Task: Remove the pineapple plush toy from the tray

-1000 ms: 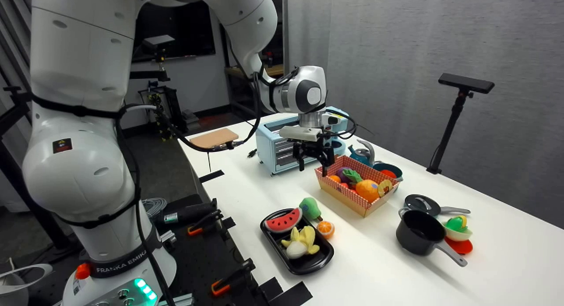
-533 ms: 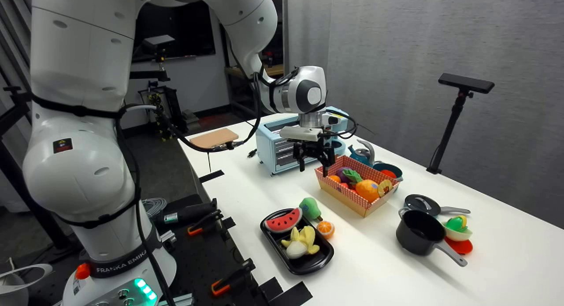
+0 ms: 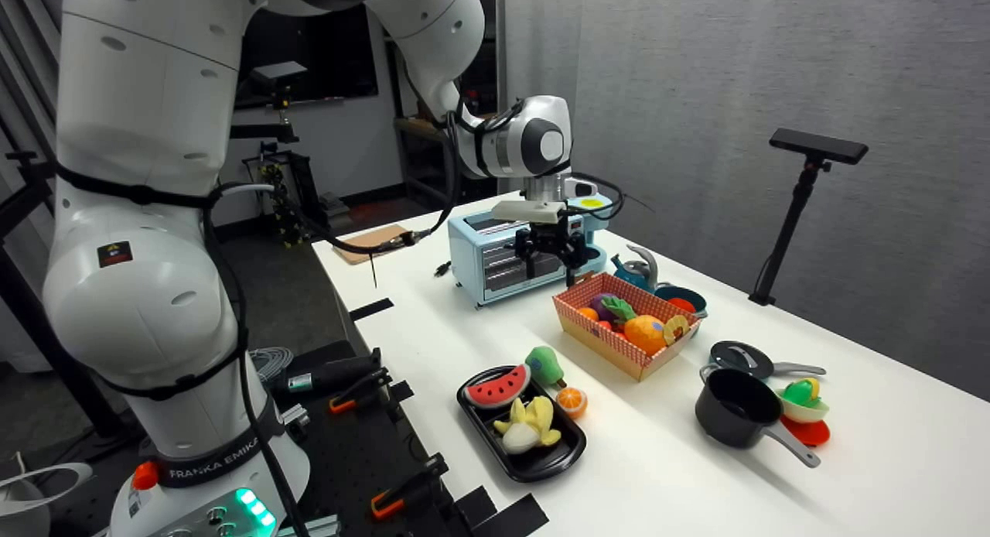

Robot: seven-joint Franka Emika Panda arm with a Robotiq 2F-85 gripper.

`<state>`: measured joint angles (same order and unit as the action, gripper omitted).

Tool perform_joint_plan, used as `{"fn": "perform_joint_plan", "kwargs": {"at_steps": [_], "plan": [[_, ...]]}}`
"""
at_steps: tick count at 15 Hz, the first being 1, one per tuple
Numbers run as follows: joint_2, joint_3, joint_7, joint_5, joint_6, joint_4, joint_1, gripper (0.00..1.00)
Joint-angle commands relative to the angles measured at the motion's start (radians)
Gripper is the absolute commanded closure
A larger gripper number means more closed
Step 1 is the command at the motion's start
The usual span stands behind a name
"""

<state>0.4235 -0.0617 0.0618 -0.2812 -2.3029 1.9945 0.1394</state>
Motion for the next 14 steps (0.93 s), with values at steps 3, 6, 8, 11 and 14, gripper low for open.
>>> {"fn": "perform_joint_plan", "kwargs": {"at_steps": [3, 6, 8, 11, 14], "plan": [[0.087, -0.019, 0.006, 0.049, 0.174, -0.282, 0.047, 0.0], [0.136, -0.021, 0.002, 0.067, 0.201, -0.392, 0.053, 0.0], [0.17, -0.022, -0.008, 0.097, 0.204, -0.455, 0.042, 0.0], [0.207, -0.017, -0.006, 0.14, 0.188, -0.522, 0.027, 0.0], [0.235, -0.009, 0.001, 0.171, 0.17, -0.57, 0.016, 0.0]]}}
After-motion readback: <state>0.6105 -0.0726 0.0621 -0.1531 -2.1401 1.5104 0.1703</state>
